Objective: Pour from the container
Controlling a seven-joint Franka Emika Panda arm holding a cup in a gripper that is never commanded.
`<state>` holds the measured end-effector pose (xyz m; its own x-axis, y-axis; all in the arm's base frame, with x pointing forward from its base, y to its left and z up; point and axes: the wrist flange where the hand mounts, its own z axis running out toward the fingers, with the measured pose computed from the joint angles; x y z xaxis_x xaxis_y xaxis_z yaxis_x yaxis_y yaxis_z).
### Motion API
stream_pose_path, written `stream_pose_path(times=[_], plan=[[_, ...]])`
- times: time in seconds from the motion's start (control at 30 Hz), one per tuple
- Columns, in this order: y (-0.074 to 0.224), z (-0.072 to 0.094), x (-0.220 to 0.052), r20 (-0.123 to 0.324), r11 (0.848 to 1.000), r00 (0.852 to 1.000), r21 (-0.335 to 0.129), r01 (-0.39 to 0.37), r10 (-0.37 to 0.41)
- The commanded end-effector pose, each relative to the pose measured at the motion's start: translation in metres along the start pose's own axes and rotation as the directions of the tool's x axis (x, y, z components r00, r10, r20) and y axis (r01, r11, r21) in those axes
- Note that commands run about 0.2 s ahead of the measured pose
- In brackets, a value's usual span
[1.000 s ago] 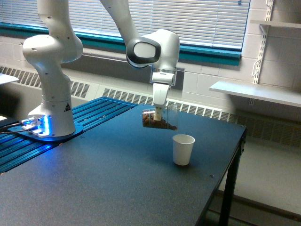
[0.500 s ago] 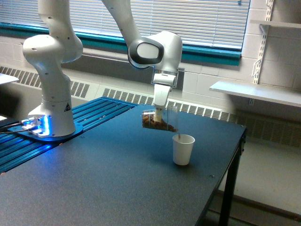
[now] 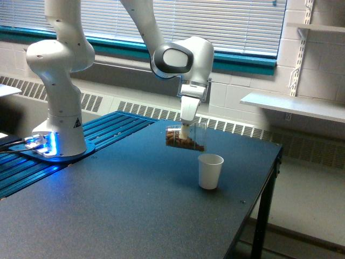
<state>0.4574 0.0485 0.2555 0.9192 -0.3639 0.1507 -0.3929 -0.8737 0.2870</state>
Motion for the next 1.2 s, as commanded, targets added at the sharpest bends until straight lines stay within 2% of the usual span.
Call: stream_pose_path(times=[0.03, 1.2], plan=[[-0.0064, -0.0057, 0.0009, -0.007, 1.0, 1.0, -0.026, 0.01, -0.01], [-0.0105, -0.0094, 0.0045, 0.013, 0.995, 1.0, -0.096, -0.011, 0.013]])
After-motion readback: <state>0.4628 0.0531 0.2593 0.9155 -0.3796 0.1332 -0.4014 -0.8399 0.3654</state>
